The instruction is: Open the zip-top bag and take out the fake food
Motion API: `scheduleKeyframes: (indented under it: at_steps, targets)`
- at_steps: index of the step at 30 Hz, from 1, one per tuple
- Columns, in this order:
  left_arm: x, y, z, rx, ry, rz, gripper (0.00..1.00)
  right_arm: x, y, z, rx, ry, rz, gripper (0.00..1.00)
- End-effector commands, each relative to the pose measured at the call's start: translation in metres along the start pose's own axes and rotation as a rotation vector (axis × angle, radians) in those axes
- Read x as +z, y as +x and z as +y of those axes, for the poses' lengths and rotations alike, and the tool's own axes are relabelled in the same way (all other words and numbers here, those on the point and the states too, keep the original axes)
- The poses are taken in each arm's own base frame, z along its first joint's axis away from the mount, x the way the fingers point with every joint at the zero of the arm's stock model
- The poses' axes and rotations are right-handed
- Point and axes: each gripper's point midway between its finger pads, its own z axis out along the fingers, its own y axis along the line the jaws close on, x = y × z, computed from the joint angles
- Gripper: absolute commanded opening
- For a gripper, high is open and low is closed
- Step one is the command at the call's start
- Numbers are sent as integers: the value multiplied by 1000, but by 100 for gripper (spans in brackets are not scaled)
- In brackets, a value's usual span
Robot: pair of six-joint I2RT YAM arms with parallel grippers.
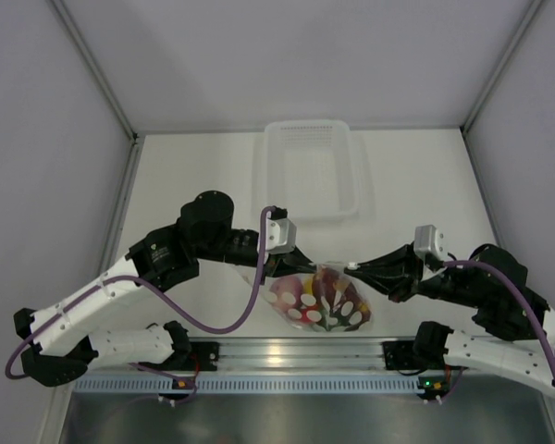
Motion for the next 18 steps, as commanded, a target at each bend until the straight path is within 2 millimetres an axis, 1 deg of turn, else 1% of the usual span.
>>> scheduleKeyframes:
  at_steps: [1,3,4,5,6,7,8,10,11,12,13,14,15,16,17,18]
  targets:
    - [-8,-36,1,72,-18,-109,0,-1,-26,-5,-25,20,-46,0]
    - [-6,-33,2,69,-15,-103,0,2,-29,-6,-23,23,-37,0]
    - [-6,-32,2,66,-13,-101,0,2,-27,-7,-19,26,-21,0]
    - [-5,-31,3,65,-17,-96,0,2,-30,-8,-22,29,-21,0]
    - [-3,-28,4,64,-17,-90,0,6,-27,-10,-18,39,-1,0]
    - [-2,-25,6,66,-23,-81,4,5,-27,-15,-13,67,22,0]
    - [-1,-21,11,63,-45,-71,9,10,-20,-19,-9,78,62,0]
    - [1,-10,17,50,-60,-47,28,13,-12,-25,-13,103,123,0]
    - [1,-7,20,40,-62,-42,32,16,-4,-26,-6,105,176,0]
    - [1,-1,25,17,-46,-34,36,18,-1,-27,0,109,196,0]
    - [0,1,28,-8,-39,-33,42,19,2,-28,5,108,218,0]
    - [-1,5,33,-26,-36,-28,45,20,2,-27,8,104,232,0]
    - [-5,9,40,-41,-42,-26,47,23,14,-28,18,104,287,0]
    - [-4,13,44,-50,-47,-17,51,24,19,-29,22,109,316,0]
    - [-4,13,44,-52,-42,-19,53,27,24,-32,26,119,347,0]
    - [-4,14,46,-56,-44,-20,54,26,33,-34,31,126,393,0]
